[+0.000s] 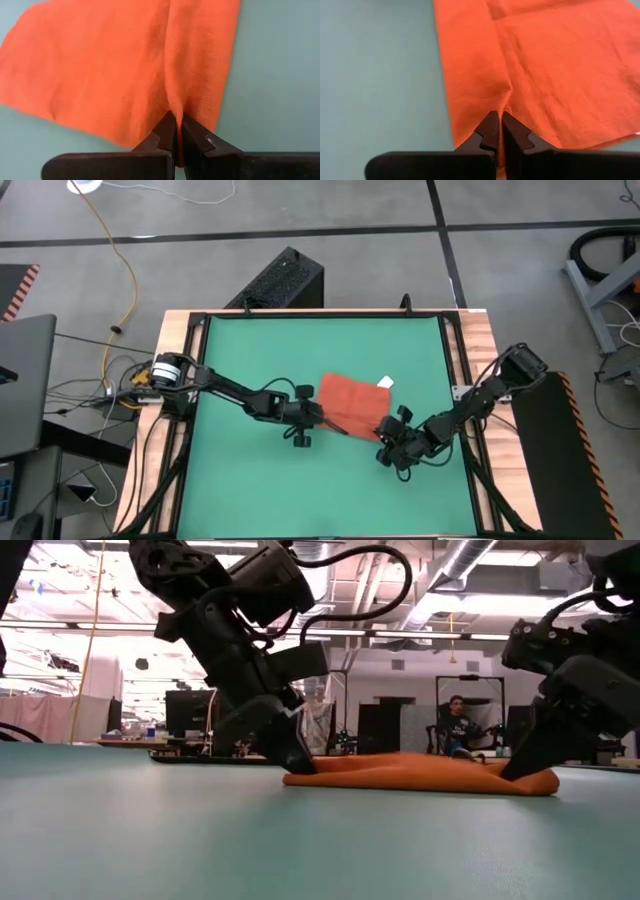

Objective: Roll towel
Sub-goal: Fold the orange towel, then roll the orange towel

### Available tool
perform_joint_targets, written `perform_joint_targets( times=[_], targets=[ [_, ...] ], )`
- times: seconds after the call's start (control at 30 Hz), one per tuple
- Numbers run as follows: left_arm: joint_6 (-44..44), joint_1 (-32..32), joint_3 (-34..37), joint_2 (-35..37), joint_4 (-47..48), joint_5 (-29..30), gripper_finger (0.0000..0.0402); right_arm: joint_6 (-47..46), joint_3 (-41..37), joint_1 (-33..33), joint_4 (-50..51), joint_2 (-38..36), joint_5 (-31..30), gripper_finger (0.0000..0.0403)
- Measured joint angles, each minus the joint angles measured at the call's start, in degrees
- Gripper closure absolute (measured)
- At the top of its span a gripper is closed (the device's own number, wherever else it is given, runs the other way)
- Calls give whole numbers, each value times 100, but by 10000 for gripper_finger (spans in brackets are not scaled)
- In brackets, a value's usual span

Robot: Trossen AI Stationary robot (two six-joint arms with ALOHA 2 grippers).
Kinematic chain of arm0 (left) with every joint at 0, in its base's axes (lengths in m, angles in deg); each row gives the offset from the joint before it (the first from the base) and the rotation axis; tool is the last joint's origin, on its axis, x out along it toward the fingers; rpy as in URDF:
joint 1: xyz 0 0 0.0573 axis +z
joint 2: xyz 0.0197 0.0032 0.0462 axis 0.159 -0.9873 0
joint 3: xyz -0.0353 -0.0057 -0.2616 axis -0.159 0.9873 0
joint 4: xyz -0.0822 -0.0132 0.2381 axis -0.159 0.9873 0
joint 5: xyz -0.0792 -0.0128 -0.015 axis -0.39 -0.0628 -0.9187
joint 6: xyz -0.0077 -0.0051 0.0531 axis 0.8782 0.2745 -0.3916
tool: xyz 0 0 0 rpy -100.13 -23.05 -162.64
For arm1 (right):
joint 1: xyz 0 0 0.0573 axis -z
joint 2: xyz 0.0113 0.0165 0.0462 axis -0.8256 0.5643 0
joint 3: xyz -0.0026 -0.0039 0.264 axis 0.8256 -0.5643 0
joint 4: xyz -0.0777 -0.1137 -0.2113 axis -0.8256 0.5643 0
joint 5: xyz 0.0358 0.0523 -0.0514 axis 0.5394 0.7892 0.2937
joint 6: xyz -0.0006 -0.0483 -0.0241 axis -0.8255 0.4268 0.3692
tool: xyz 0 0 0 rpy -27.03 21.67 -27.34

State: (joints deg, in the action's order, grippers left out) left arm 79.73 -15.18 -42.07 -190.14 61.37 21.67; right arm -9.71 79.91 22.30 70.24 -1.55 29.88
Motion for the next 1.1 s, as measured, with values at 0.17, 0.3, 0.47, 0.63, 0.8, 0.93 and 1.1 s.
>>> perform_joint_targets(
  times=[0.17,0.3,0.47,0.63,0.8,0.93,1.1],
  targets=[
    [4,3,0,167,63,157,400,-38,4,13,45,2,-1,374],
    [9,3,2,221,232,157,379,-79,4,7,136,0,3,374],
    [-48,3,2,221,225,156,324,-82,4,5,143,0,4,374],
    [34,-3,4,272,269,330,264,-82,4,5,145,0,5,374],
    [-117,-77,2,636,598,997,241,-84,2,1,168,0,19,374],
    [-195,-176,5,1019,547,1283,240,-82,2,1,166,0,19,374],
    [-349,-281,37,945,-343,156,286,-84,2,1,169,0,19,374]
  ],
)
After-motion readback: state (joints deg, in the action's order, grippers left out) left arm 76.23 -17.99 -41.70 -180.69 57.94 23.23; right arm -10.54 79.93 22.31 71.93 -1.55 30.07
